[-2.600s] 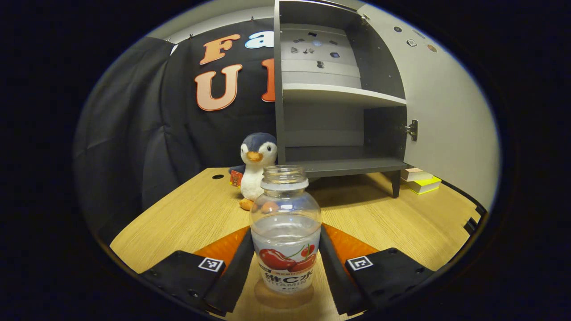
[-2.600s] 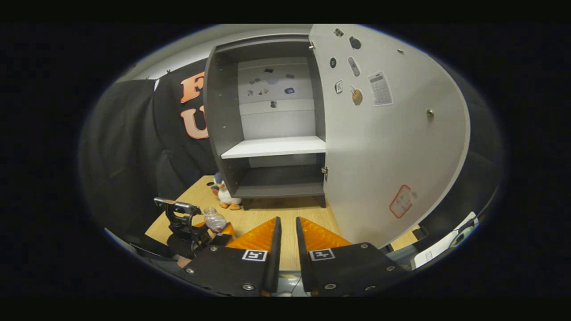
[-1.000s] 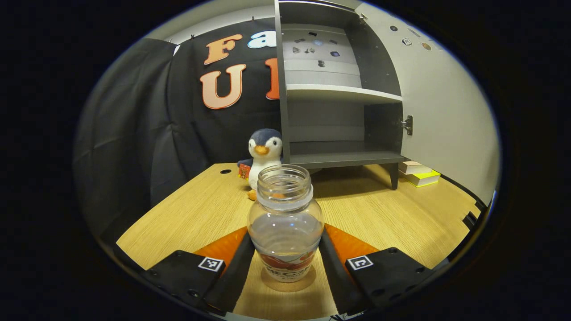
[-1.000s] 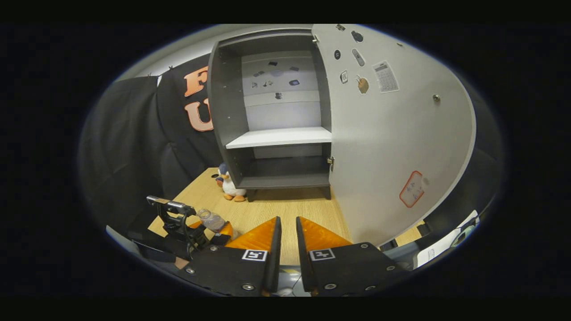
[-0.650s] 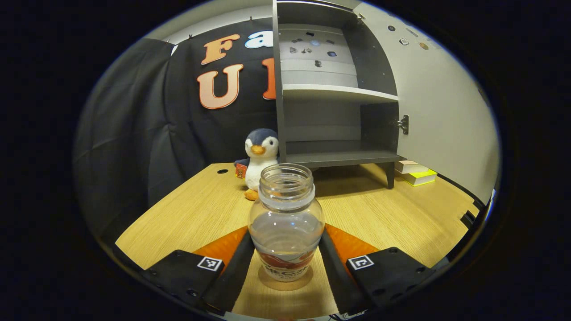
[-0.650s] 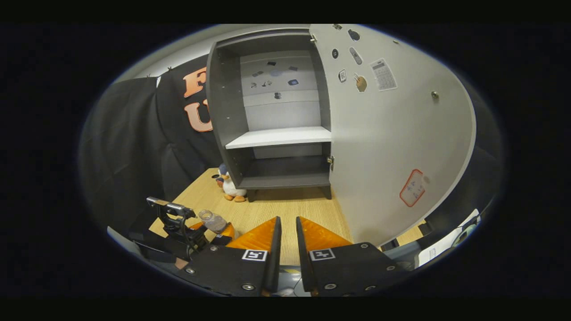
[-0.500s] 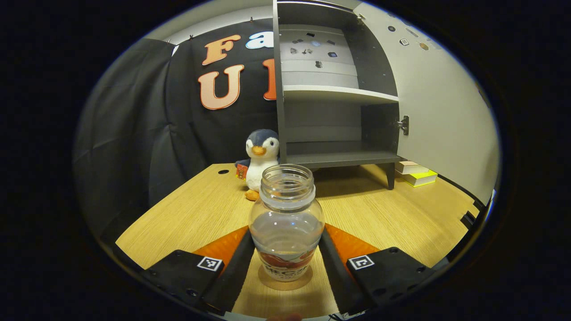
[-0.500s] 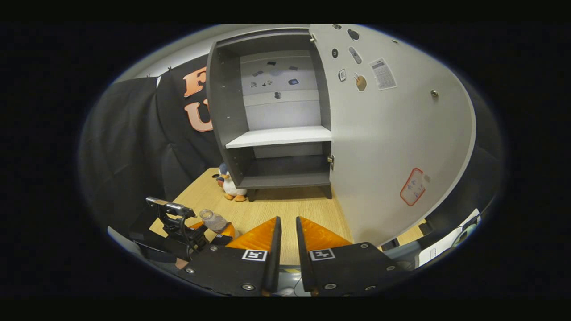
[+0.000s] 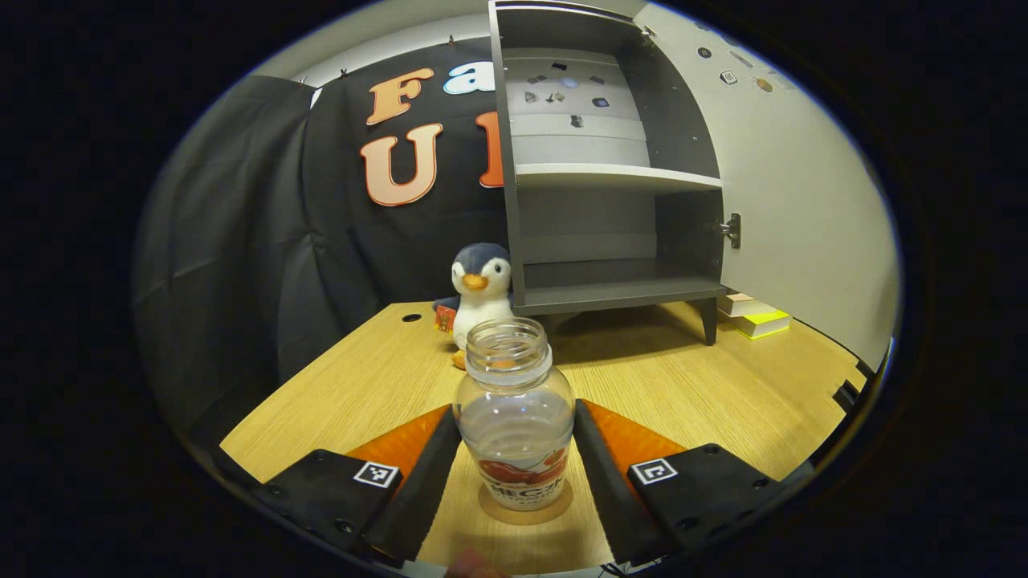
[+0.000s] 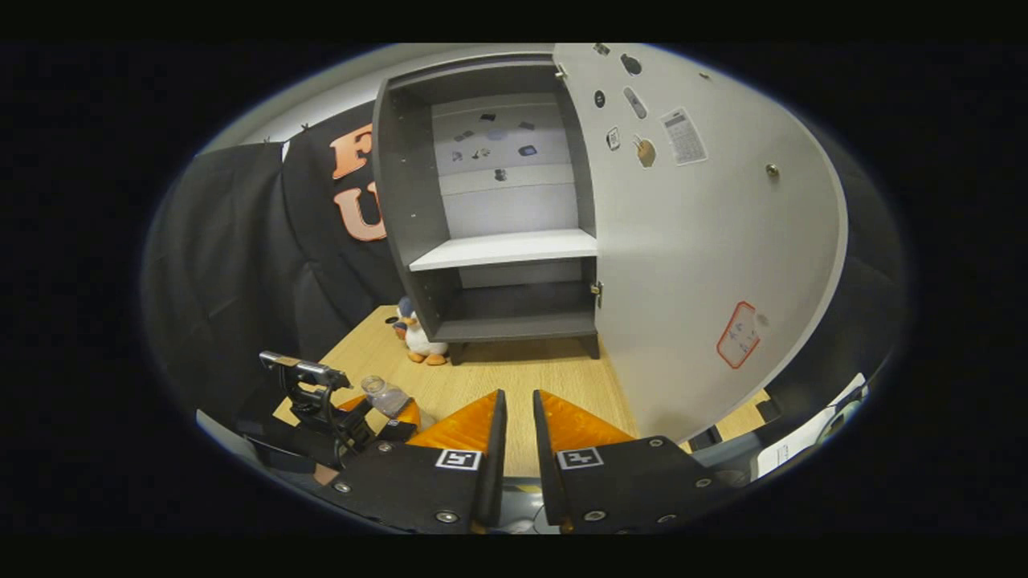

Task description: Open the cabinet door with the right hand, grasp the bottle in the cabinet with the left hand and place it on the coaster, then close the cabinet door with the right hand.

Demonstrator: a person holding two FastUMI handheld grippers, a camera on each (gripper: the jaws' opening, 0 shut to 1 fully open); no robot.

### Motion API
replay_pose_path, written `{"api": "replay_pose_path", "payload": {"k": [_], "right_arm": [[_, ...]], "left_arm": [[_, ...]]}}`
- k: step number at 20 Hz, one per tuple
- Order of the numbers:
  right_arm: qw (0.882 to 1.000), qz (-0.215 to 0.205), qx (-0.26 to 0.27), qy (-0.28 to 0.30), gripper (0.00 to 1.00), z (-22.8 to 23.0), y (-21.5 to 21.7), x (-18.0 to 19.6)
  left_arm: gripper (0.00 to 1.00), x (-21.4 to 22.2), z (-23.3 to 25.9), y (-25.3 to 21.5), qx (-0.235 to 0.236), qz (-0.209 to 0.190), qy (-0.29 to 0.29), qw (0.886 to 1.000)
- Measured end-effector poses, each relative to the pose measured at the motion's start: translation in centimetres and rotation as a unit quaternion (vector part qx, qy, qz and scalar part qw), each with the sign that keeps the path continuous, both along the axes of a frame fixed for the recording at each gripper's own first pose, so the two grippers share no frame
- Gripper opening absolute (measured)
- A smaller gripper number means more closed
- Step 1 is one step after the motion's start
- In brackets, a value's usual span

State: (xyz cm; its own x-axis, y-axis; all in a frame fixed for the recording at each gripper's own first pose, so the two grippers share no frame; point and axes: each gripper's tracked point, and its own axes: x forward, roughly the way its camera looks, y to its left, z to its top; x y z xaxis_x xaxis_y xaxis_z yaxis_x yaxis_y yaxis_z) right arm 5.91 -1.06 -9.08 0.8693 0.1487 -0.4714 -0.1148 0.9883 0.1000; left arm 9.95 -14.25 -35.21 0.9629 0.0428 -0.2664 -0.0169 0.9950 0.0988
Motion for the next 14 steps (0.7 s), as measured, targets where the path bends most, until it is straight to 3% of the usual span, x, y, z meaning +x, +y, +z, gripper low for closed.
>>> {"api": "replay_pose_path", "payload": {"k": [9, 10, 11, 14], "right_arm": [[0.999, -0.007, 0.018, -0.038, 0.22, 2.8, -0.7, -1.4], [0.999, -0.009, 0.018, -0.046, 0.17, 3.5, -1.0, -1.6], [0.998, -0.011, 0.019, -0.056, 0.23, 4.3, -1.4, -1.9], [0.995, -0.017, 0.028, -0.092, 0.25, 7.2, -2.7, -2.9]], "left_arm": [[0.9, -1.6, 7.8, -0.6, 0.004, -0.011, -0.048, 0.999], [0.91, -1.9, 9.2, -1.0, 0.003, -0.013, -0.054, 0.998], [0.91, -2.4, 10.6, -1.2, 0.001, -0.017, -0.062, 0.998], [0.9, -3.6, 15.1, -2.6, -0.012, -0.037, -0.087, 0.995]]}}
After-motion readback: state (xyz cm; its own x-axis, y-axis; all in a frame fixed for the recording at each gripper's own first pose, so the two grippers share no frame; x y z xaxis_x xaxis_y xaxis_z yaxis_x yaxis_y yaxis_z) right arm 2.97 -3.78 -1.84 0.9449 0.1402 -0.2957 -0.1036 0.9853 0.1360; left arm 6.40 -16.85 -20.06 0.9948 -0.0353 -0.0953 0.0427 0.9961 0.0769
